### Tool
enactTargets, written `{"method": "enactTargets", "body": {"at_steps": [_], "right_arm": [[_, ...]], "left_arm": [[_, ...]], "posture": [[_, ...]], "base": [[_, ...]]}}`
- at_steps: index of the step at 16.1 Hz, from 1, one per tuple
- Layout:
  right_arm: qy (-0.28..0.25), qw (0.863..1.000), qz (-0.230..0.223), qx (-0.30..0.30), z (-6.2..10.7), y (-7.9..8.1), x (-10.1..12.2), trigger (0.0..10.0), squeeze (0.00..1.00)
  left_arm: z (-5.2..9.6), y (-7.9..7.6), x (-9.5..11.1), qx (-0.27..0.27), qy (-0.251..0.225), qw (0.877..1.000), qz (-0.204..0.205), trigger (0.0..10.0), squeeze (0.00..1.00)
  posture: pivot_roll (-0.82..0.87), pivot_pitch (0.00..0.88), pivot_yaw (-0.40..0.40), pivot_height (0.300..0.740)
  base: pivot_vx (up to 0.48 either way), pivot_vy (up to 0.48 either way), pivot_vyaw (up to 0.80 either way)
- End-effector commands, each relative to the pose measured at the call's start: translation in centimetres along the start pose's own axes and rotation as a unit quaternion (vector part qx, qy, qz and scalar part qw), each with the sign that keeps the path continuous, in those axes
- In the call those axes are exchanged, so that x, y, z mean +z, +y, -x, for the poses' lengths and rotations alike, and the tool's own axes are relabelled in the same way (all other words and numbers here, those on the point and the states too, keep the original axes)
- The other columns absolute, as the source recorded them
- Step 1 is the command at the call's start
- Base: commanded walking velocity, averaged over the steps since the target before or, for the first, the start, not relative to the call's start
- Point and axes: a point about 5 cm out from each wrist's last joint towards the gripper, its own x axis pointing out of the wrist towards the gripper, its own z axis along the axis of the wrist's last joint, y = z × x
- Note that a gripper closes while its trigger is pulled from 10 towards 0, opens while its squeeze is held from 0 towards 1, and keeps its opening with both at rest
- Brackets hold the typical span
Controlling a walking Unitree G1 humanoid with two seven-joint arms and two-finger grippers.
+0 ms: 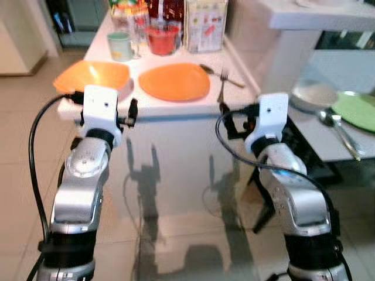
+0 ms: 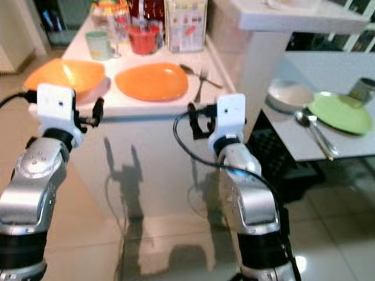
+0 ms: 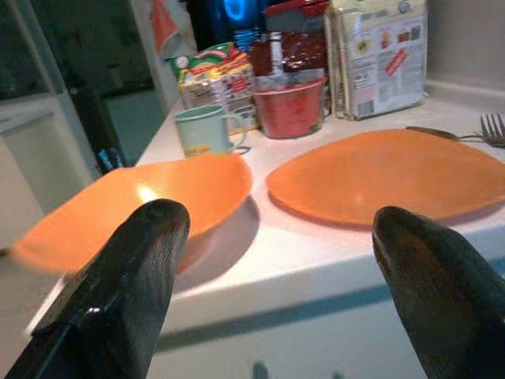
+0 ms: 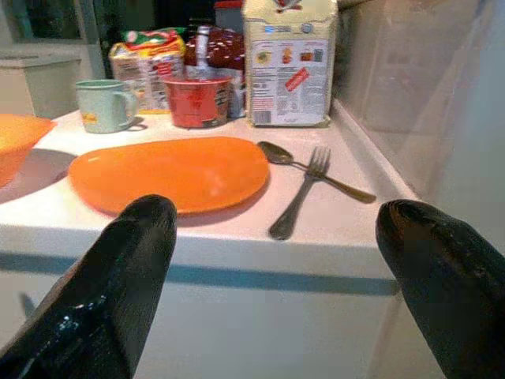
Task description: Setting the table
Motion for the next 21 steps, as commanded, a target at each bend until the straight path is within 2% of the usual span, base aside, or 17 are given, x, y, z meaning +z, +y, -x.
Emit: {"method": "enactTargets", "body": {"at_steps": [1, 6, 8, 11, 15, 16, 17, 21], "right_arm": [[-0.002, 1.000, -0.005, -0.013, 0.3, -0.9, 0.1, 10.0, 0.00], [0.000, 1.000, -0.010, -0.008, 0.7, -1.0, 0.1, 10.0, 0.00], [0.002, 0.999, -0.036, -0.015, 0.7, -1.5, 0.6, 10.0, 0.00], [0.022, 0.999, -0.033, -0.005, 0.5, -1.7, 0.9, 10.0, 0.00], [0.022, 0.999, -0.037, 0.003, 0.7, -2.0, 1.6, 10.0, 0.00], [0.023, 0.999, -0.037, 0.002, 0.7, -2.1, 1.7, 10.0, 0.00], [0.023, 0.999, -0.037, -0.002, 0.6, -2.3, 1.9, 10.0, 0.00], [0.024, 0.999, -0.036, -0.009, 0.7, -2.6, 2.0, 10.0, 0.00]], "left_arm": [[0.0, -0.8, 0.3, -0.013, -0.006, 1.000, -0.004, 10.0, 0.00], [0.1, -1.2, 0.6, -0.027, -0.016, 0.999, -0.004, 10.0, 0.00], [0.4, -2.1, 1.2, -0.064, -0.033, 0.997, 0.008, 10.0, 0.00], [0.8, -3.5, 2.0, -0.113, -0.054, 0.992, 0.020, 10.0, 0.00], [1.4, -4.9, 3.4, -0.171, -0.098, 0.980, 0.029, 10.0, 0.00], [1.4, -5.0, 3.4, -0.176, -0.098, 0.979, 0.029, 10.0, 0.00], [0.9, -5.3, 2.7, -0.189, -0.073, 0.979, 0.020, 10.0, 0.00], [-0.2, -6.4, 1.8, -0.230, -0.062, 0.971, 0.019, 10.0, 0.00]], "posture": [[0.02, 0.000, -0.011, 0.740], [0.01, 0.000, -0.012, 0.740], [0.01, 0.000, -0.009, 0.740], [0.01, 0.000, -0.012, 0.740], [0.00, 0.000, -0.009, 0.740], [0.00, 0.000, -0.008, 0.740], [0.00, 0.000, 0.000, 0.740], [-0.02, 0.000, 0.014, 0.740]], "base": [[0.428, 0.000, 0.00], [0.423, 0.000, 0.00], [0.399, 0.000, 0.00], [0.385, 0.000, 0.00], [0.000, 0.000, 0.00], [0.000, 0.000, 0.00], [0.000, 0.000, 0.00], [0.000, 0.000, 0.00]]}}
